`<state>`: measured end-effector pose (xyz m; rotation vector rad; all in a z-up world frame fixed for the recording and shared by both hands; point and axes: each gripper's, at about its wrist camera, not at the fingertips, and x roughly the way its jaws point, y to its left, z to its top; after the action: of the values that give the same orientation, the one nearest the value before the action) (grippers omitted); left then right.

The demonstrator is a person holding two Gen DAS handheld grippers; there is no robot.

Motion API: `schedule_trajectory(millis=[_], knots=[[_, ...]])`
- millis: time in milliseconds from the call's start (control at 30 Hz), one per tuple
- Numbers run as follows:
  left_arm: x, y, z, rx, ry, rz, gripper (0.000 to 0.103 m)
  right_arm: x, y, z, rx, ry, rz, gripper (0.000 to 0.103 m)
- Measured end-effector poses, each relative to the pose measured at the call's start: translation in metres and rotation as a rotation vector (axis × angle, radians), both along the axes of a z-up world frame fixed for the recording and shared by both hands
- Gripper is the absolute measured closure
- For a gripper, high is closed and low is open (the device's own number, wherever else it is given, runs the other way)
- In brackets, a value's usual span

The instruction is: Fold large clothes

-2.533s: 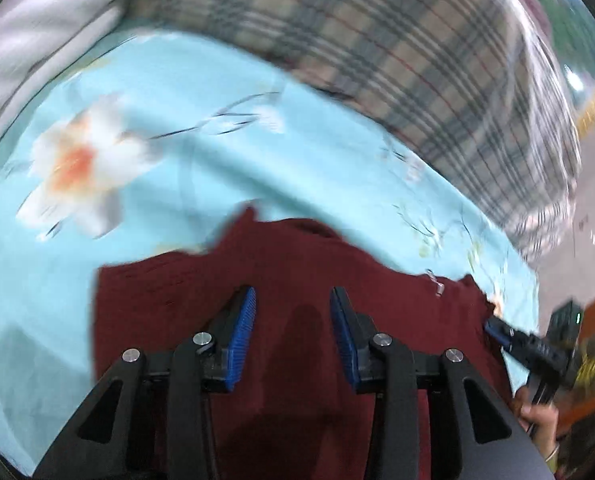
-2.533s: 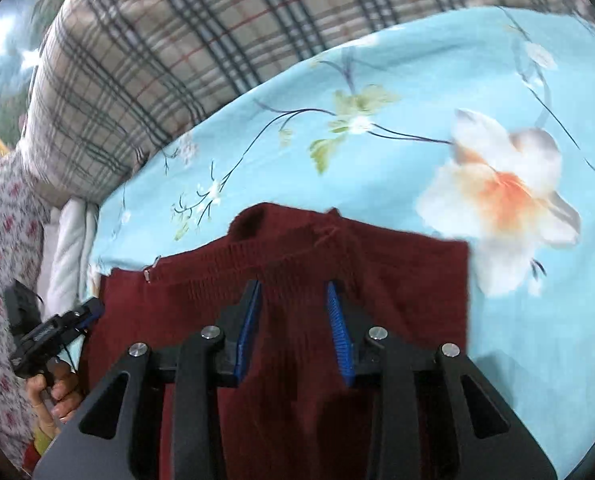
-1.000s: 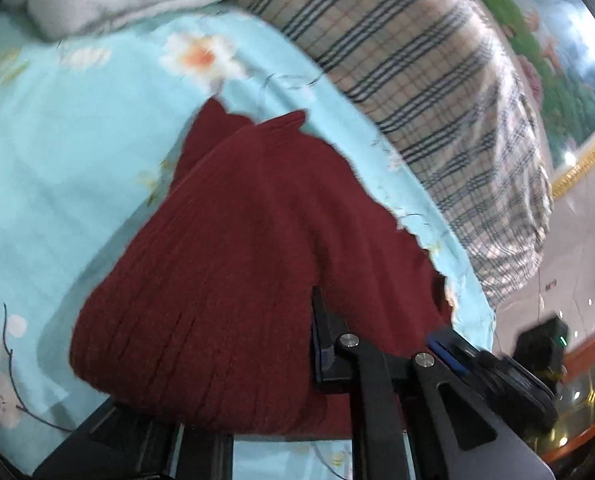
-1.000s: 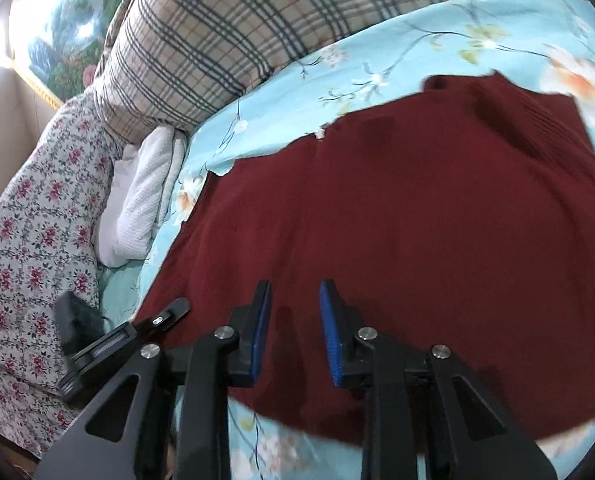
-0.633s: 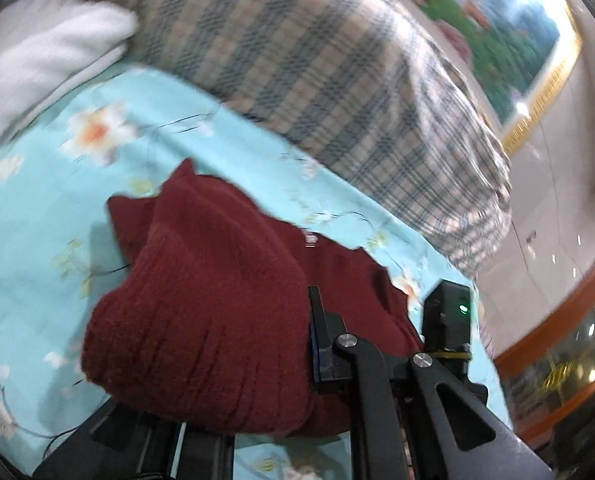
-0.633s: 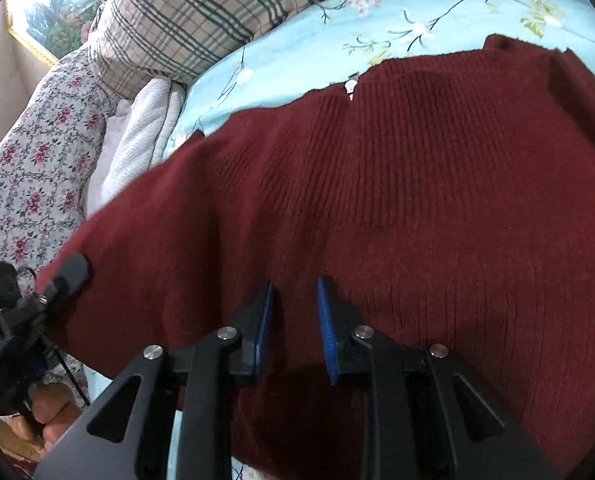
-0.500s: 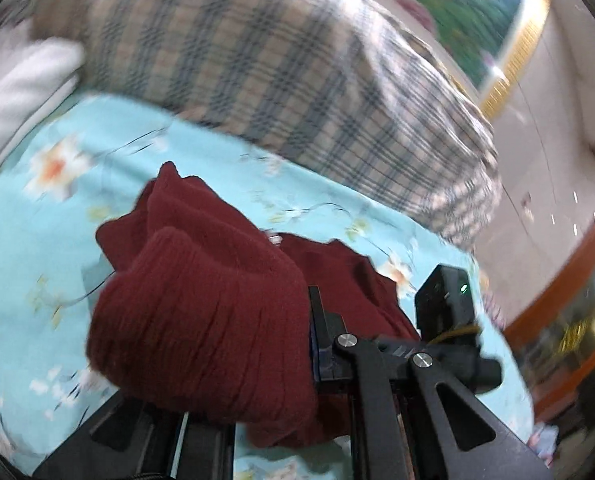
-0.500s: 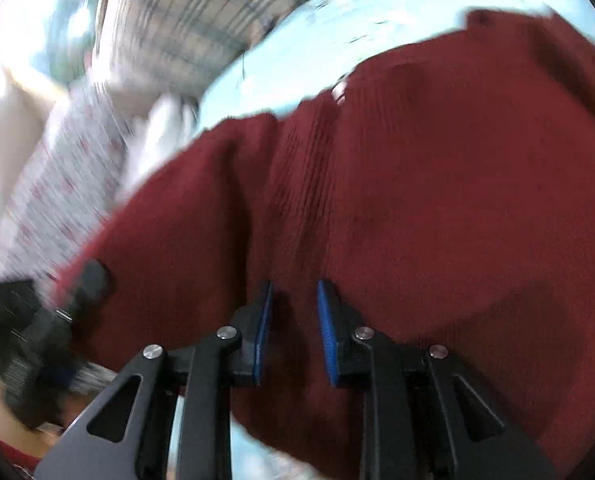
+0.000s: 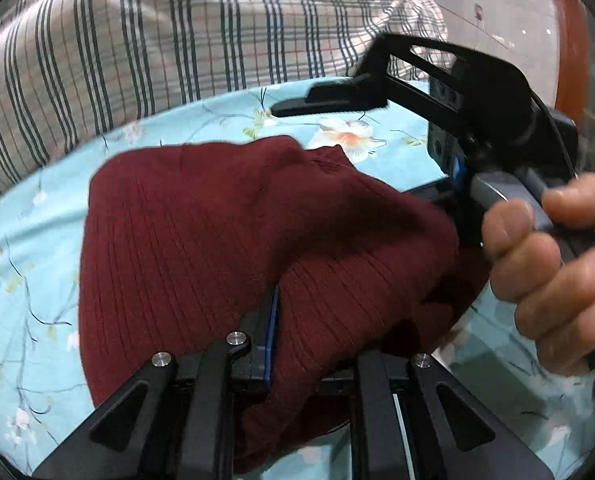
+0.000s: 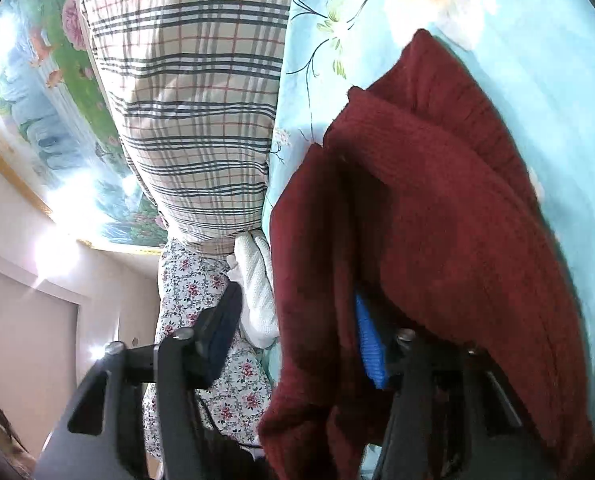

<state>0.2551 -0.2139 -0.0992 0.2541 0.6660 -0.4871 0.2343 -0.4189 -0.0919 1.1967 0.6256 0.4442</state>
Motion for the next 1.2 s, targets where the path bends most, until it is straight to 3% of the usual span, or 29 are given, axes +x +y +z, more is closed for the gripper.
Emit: schedule_trajectory(millis=[67,267,333,367,467,633,700,800,867,1067,1200], knots=[[0.000,0.001,0.001,-0.003,0.003,-0.003,0.091,0.004,0.003,0.006,-0.033,0.009,0.015,0.042],[0.002,0.010,0.003,-0.049,0.031,-0.008,0.091,0.037,0.023,0.027,-0.274,0.090,0.082,0.042],[0.006,0.010,0.007,-0.070,0.049,-0.006,0.091,0.049,0.030,0.029,-0.363,0.131,0.096,0.059],[0.006,0.010,0.009,-0.080,0.056,-0.006,0.091,0.052,0.032,0.029,-0.406,0.151,0.098,0.078],[0.006,0.010,0.029,-0.129,0.055,-0.025,0.091,0.049,0.035,0.045,-0.480,0.101,0.102,0.083],[0.001,-0.008,0.054,-0.185,0.028,-0.113,0.091,0.014,0.021,0.090,-0.531,-0.087,0.046,0.084],[0.004,-0.020,0.042,-0.164,0.064,-0.136,0.091,0.005,0.008,0.088,-0.575,-0.067,0.018,0.084],[0.015,-0.032,0.011,-0.147,0.152,-0.144,0.091,0.007,-0.005,0.061,-0.661,0.047,-0.008,0.084],[0.016,-0.036,-0.001,-0.122,0.160,-0.149,0.091,0.007,-0.013,0.043,-0.683,0.096,-0.021,0.084],[0.015,-0.041,-0.002,-0.101,0.141,-0.168,0.090,0.004,-0.023,0.034,-0.676,0.080,-0.049,0.084],[0.012,-0.036,0.005,-0.124,0.169,-0.169,0.079,0.003,-0.015,0.041,-0.713,0.093,-0.052,0.076]])
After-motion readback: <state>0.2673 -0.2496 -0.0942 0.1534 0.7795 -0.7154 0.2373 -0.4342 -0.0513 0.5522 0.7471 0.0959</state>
